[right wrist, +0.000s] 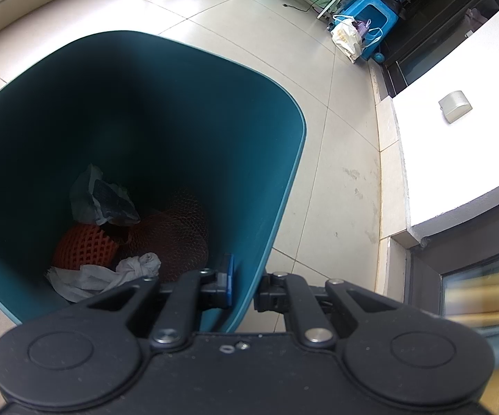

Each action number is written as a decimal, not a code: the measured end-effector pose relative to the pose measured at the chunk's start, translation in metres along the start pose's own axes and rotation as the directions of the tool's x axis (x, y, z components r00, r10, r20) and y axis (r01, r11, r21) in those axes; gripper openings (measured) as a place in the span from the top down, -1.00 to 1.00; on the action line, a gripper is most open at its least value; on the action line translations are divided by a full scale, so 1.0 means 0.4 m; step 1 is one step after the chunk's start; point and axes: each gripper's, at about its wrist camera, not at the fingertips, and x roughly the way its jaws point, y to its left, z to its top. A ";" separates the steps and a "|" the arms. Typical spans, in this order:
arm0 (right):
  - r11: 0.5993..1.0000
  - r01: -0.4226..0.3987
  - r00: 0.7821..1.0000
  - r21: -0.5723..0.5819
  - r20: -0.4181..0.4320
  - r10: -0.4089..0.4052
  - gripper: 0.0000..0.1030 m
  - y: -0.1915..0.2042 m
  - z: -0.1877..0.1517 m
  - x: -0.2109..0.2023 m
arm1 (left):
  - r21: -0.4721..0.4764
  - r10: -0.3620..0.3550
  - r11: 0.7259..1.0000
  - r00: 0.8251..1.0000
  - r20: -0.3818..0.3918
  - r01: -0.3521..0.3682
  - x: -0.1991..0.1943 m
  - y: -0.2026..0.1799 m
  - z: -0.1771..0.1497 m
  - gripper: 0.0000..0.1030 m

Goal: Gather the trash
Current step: 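Lift the grey cloth with the left tool into the teal bin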

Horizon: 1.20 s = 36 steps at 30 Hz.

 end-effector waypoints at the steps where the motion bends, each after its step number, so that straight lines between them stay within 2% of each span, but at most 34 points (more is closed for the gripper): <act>1: 1.000 0.000 1.000 0.001 0.000 0.000 0.82 0.000 0.000 0.000 | 0.007 -0.004 1.000 1.000 0.015 0.004 -0.020 -0.019 0.019 0.29; 6: 1.000 0.002 1.000 -0.005 0.001 -0.002 0.82 0.001 0.001 -0.001 | 0.058 -0.033 0.998 0.994 0.104 0.027 -0.128 -0.089 0.117 0.29; 11: 1.000 0.004 1.000 -0.005 0.004 -0.004 0.82 0.004 0.002 -0.003 | 0.127 -0.072 0.991 0.980 0.184 0.049 -0.242 -0.155 0.215 0.29; 21: 1.000 -0.001 1.000 -0.014 0.026 0.002 0.83 0.010 0.001 -0.018 | 0.247 -0.163 0.964 0.948 0.272 0.095 -0.383 -0.290 0.335 0.29; 25: 1.000 -0.004 0.999 -0.024 0.037 0.005 0.83 0.014 0.001 -0.023 | 0.277 -0.208 0.953 0.932 0.297 0.124 -0.408 -0.335 0.370 0.29; 29: 1.000 -0.004 0.999 -0.031 0.046 0.006 0.83 0.018 0.002 -0.027 | 0.307 -0.241 0.941 0.922 0.302 0.145 -0.385 -0.378 0.388 0.29; 32: 0.999 -0.002 0.999 -0.034 0.052 0.004 0.83 0.021 0.002 -0.031 | 0.317 -0.250 0.936 0.925 0.287 0.154 -0.362 -0.411 0.397 0.29; 36: 0.999 -0.002 0.998 -0.047 0.062 0.005 0.83 0.022 0.002 -0.039 | 0.311 -0.263 0.932 0.936 0.232 0.185 -0.320 -0.442 0.404 0.29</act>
